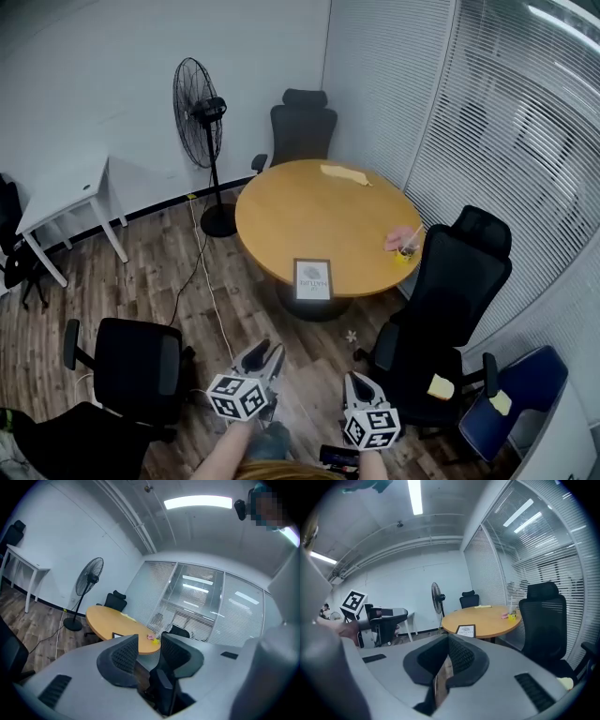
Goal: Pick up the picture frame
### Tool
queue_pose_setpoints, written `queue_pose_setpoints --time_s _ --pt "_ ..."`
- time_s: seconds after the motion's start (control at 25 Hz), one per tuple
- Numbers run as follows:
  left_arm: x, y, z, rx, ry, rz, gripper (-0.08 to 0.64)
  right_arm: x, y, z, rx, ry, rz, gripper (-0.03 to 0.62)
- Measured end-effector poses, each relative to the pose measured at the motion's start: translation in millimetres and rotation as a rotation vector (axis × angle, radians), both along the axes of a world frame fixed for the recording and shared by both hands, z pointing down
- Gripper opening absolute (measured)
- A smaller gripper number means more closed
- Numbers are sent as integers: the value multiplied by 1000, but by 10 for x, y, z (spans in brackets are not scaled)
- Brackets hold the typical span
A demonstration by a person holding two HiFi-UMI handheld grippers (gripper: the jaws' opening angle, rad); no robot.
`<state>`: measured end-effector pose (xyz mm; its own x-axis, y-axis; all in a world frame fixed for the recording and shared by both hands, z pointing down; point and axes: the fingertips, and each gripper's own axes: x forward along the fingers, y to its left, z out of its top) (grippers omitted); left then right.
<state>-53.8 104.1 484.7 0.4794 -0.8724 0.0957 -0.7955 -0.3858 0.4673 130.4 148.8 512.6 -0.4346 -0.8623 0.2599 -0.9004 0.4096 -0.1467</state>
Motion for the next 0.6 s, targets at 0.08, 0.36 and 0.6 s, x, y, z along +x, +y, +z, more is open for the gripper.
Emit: queue_pose_setpoints --time_s 0.08,0.36,0.6 --pt "-28 -356 -16 6 -23 11 160 -35 -341 -41 3 7 11 12" --pt "-88 -1440 84 -3 -67 62 153 -158 -1391 -28 -3 -4 52 12" --pt "-91 -1993 203 -7 -113 139 152 -39 -1866 -56 11 49 135 12"
